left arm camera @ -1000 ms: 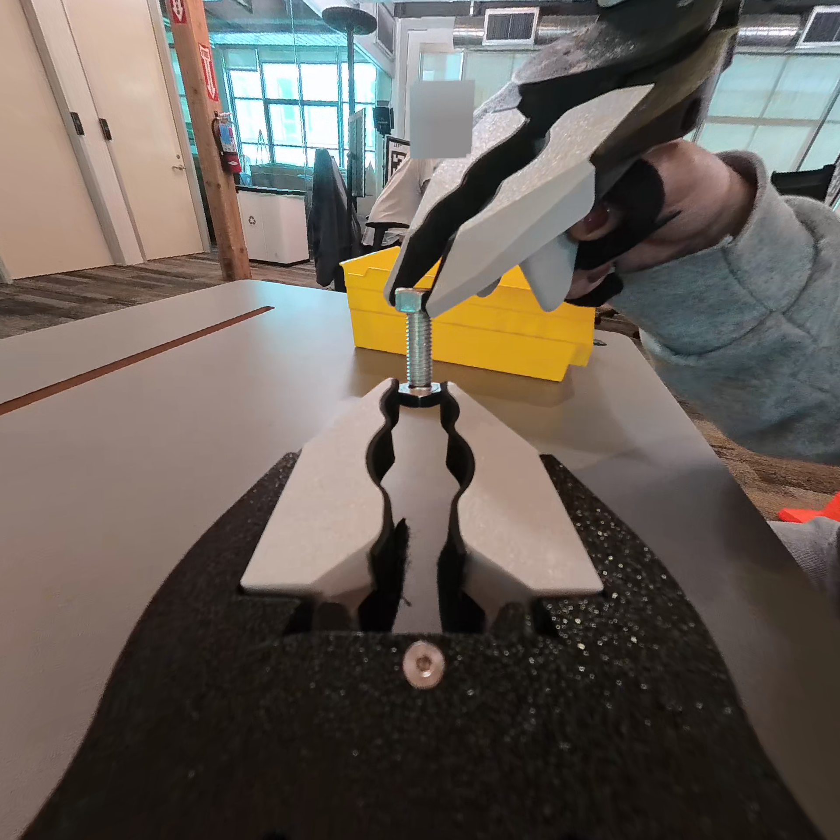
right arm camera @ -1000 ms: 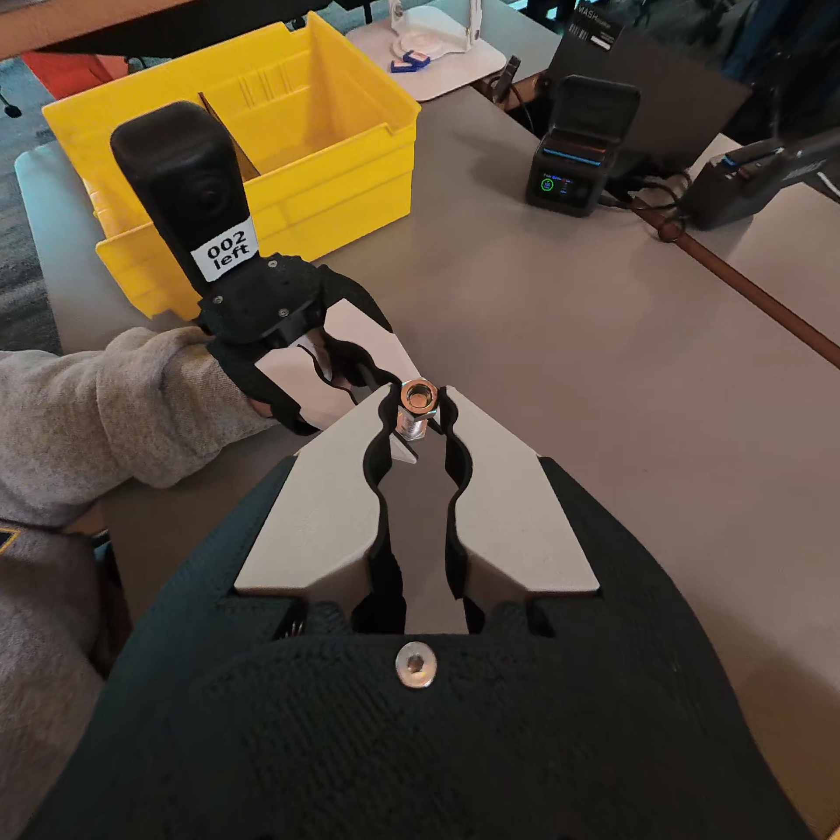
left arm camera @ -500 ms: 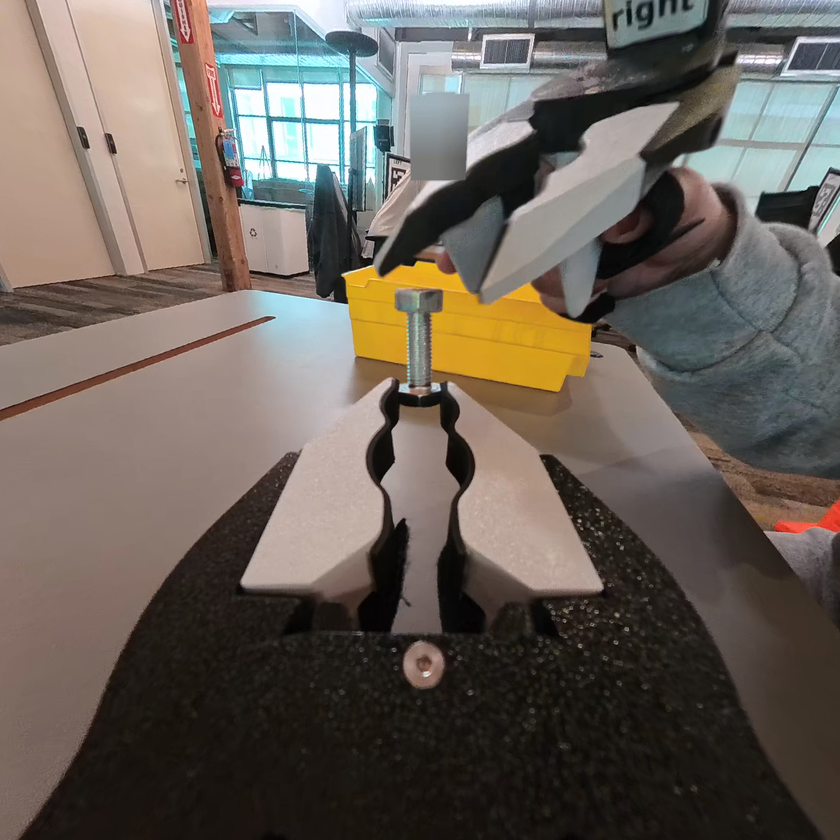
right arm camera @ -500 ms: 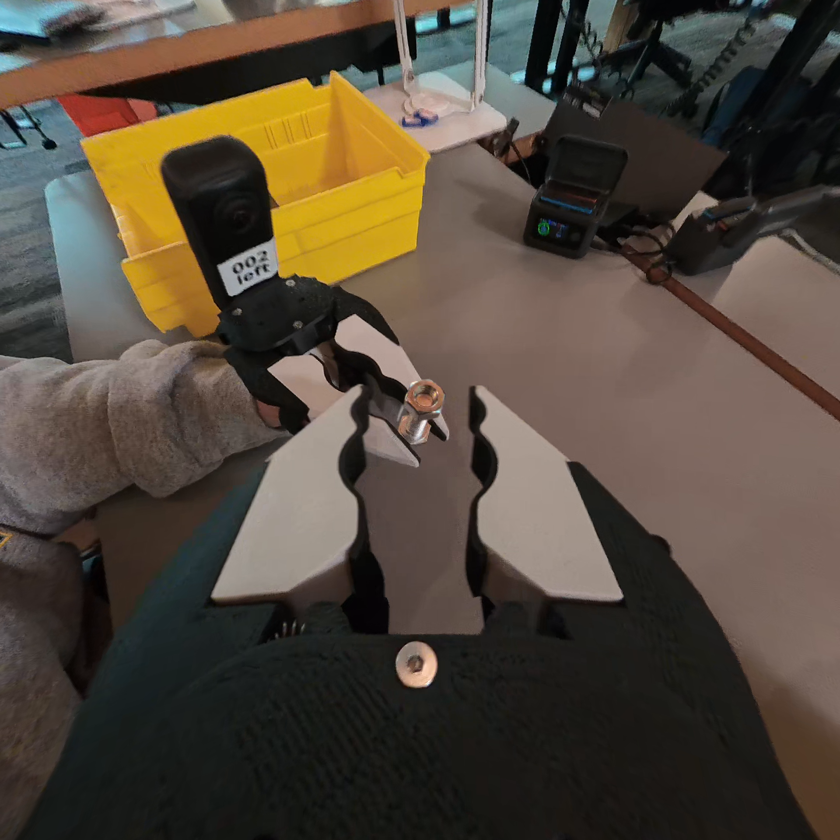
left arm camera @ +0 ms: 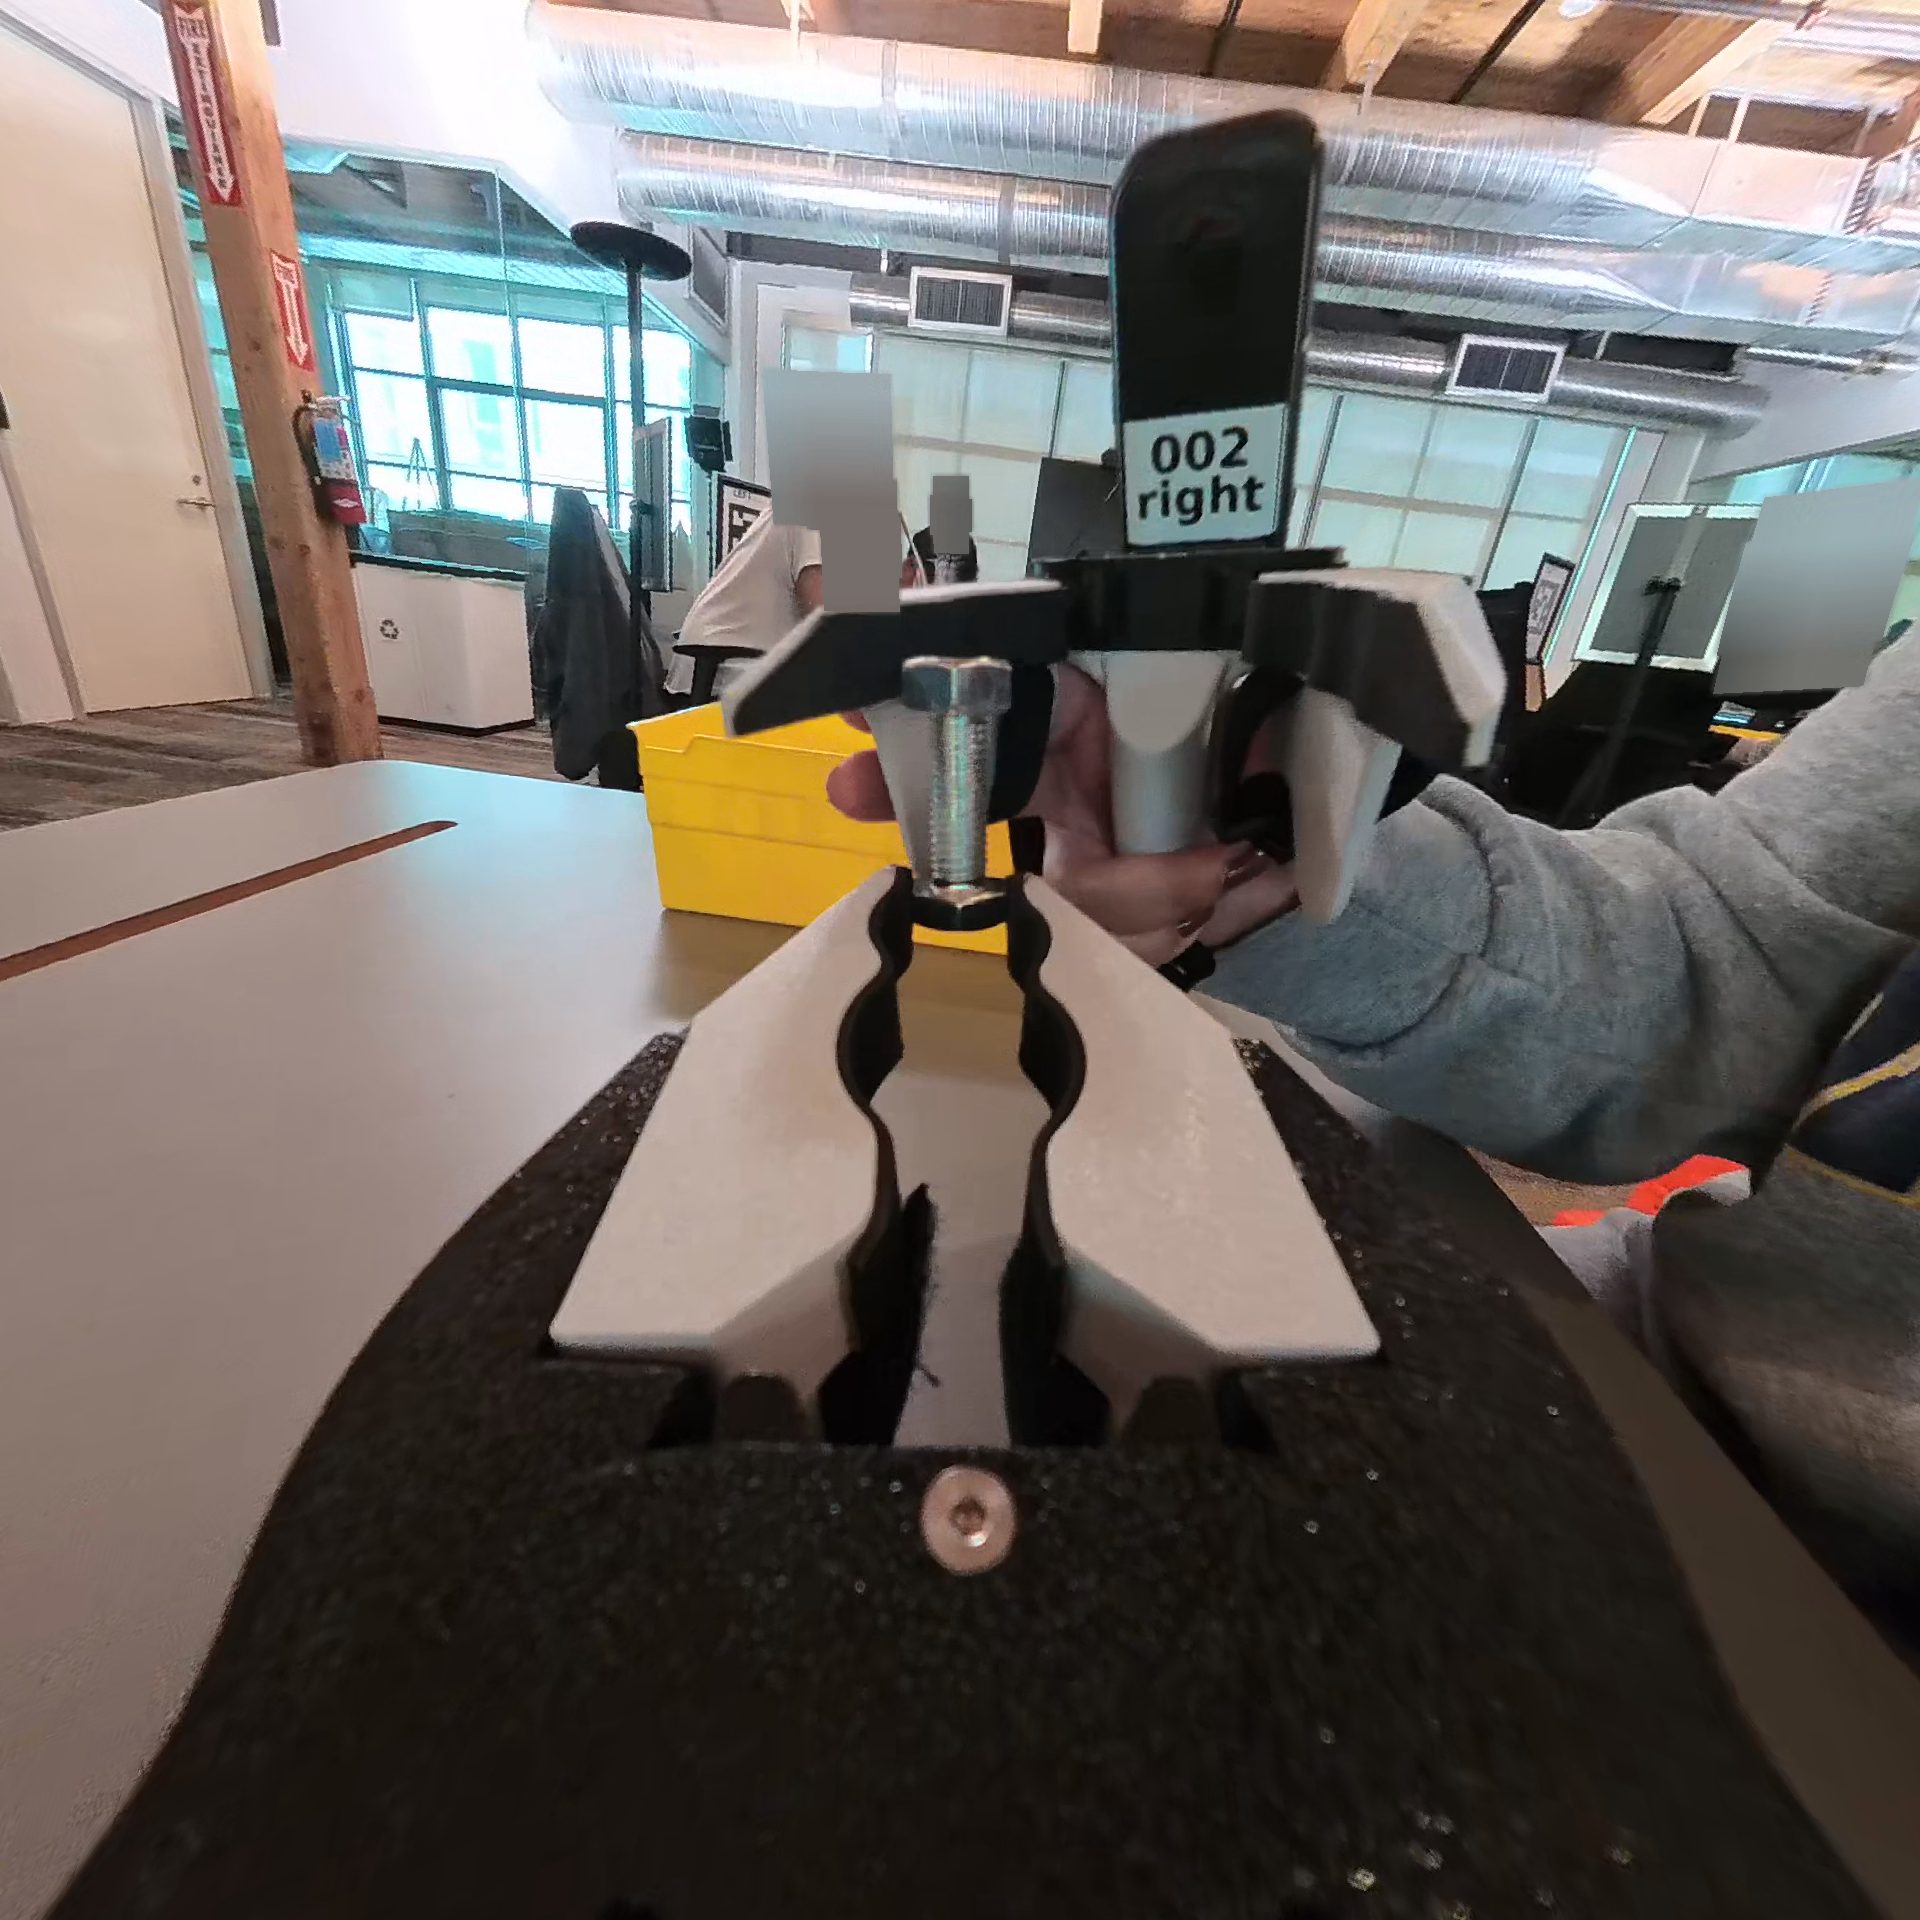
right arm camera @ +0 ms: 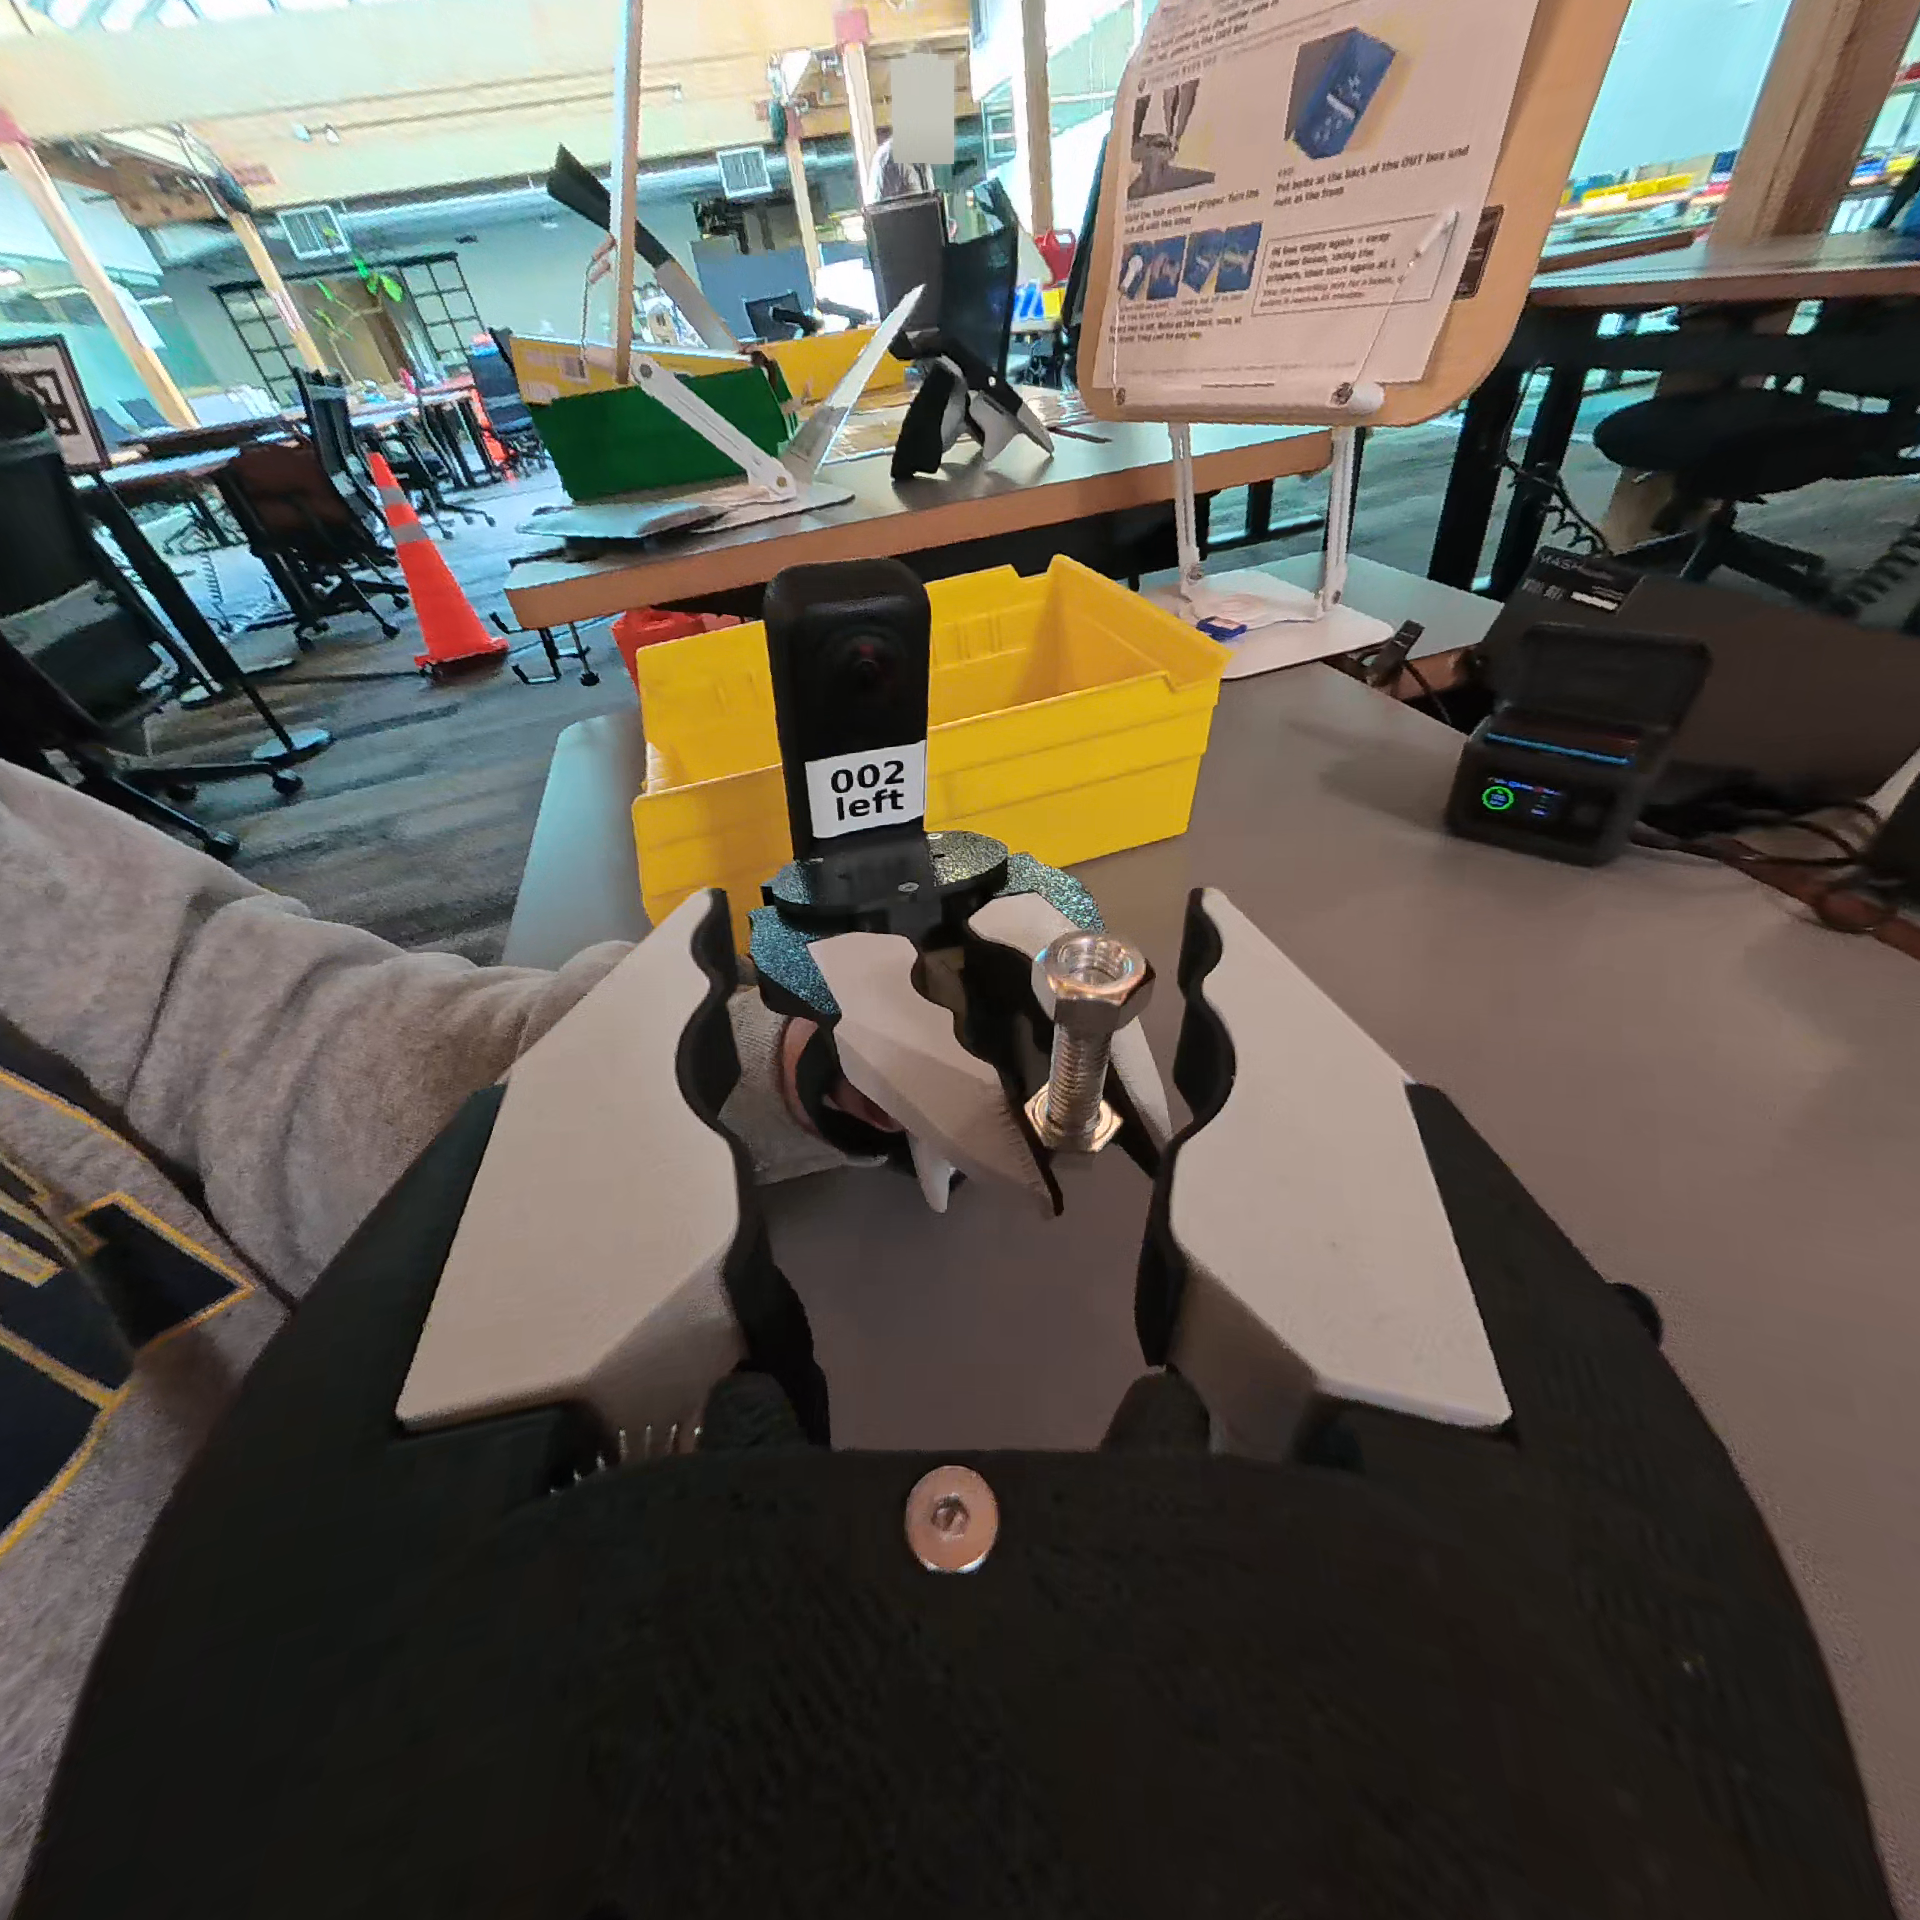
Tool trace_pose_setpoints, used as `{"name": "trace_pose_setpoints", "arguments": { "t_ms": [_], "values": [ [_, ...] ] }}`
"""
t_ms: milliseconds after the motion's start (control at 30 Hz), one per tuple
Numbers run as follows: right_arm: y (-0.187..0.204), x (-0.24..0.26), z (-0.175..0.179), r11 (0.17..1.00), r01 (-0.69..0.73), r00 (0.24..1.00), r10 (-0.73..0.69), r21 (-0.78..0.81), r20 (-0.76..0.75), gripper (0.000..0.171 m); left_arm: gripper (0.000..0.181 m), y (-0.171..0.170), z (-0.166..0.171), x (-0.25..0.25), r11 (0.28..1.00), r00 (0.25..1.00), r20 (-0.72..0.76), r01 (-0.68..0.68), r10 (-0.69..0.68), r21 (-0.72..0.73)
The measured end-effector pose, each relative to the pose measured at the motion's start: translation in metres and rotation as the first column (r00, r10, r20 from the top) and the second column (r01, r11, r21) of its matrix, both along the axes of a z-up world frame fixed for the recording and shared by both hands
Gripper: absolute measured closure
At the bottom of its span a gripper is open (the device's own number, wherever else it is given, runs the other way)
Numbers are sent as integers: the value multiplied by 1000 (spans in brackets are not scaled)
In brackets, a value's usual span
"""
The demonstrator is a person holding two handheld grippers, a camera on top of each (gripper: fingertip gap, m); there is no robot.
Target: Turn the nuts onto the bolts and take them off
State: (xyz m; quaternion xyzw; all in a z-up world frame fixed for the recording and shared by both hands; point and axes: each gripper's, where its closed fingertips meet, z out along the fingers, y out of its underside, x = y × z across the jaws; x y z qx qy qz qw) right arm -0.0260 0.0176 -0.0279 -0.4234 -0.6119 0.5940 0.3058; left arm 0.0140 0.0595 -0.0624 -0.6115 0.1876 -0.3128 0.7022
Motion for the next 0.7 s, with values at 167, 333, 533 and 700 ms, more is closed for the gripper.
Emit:
{"name": "trace_pose_setpoints", "arguments": {
  "t_ms": [167, 333, 533, 700],
  "values": [
    [2, 4, -2, 1000, -9, 1000, 9, -16, 4, 87, 166, 3, -1, -9, 999, 999, 28, -28, 29, -16],
    [7, 8, -1, 1000, 6, 1000, -6, -11, 1, 88, 166, 5, -3, -14, 998, 998, 32, -54, 55, -31],
    [14, 8, 1, 999, 31, 999, -31, -26, -18, 90, 166, 3, -2, -8, 999, 1000, 26, -17, 18, -28],
    [0, 2, 0, 1000, -15, 999, 15, -13, -28, 90, 166, -1, -4, 7, 998, 999, -2, 53, -53, -25]
  ]
}}
